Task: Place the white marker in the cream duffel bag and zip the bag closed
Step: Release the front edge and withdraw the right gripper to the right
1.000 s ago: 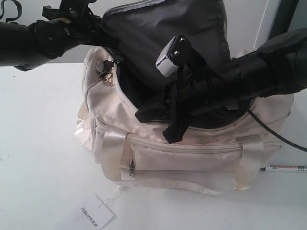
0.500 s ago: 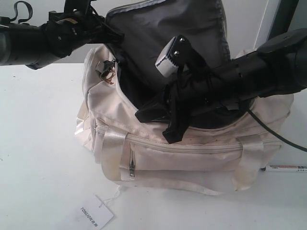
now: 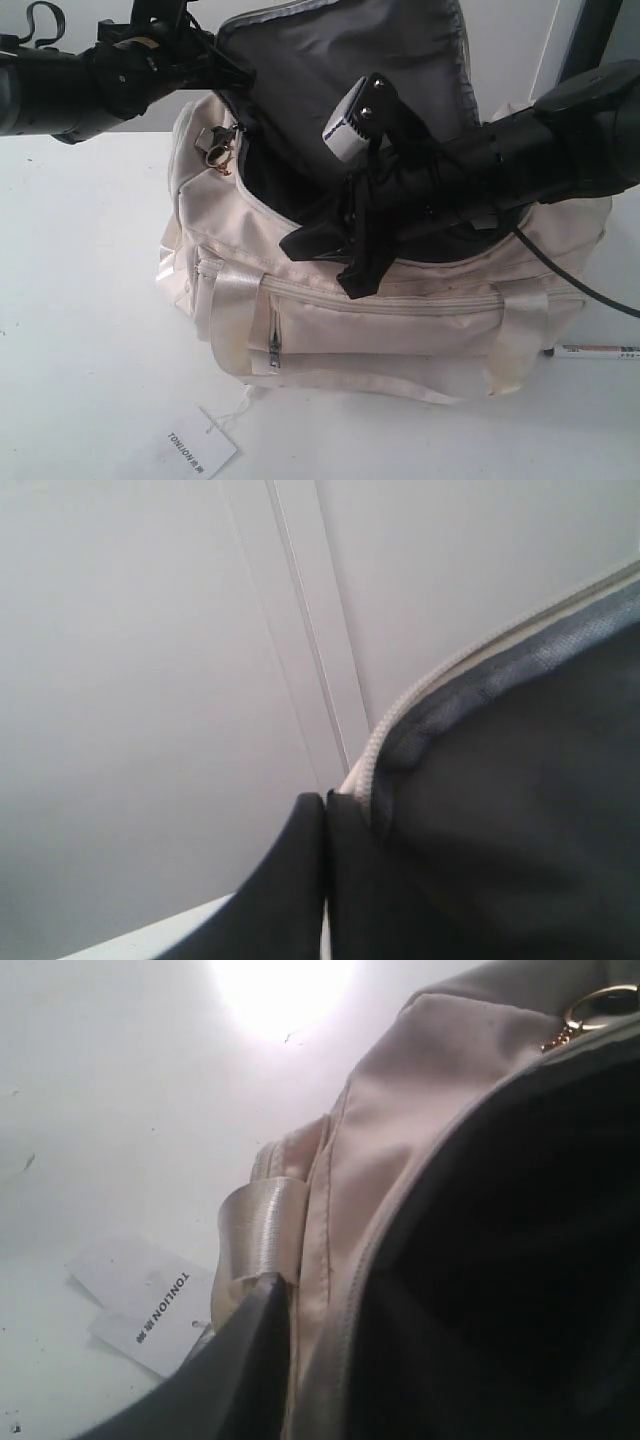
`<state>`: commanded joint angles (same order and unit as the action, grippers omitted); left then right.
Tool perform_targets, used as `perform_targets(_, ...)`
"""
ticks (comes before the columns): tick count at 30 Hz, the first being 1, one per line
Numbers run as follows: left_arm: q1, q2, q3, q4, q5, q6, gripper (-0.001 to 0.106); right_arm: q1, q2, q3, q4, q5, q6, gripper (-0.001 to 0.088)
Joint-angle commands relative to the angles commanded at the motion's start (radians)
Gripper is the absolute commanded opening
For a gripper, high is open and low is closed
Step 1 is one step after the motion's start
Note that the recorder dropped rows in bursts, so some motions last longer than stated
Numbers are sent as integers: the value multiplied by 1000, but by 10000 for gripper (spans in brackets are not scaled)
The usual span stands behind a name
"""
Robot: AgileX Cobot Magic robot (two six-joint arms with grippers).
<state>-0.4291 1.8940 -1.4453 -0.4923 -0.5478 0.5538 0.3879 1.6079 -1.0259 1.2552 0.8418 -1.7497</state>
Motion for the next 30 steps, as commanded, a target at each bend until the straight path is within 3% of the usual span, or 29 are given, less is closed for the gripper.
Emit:
perform_targets(20, 0, 0, 0, 0, 0, 0, 0, 0, 0, 0, 5, -26, 8, 632)
perform_targets(30, 0, 0, 0, 0, 0, 0, 0, 0, -2, 0, 110, -35, 8, 637)
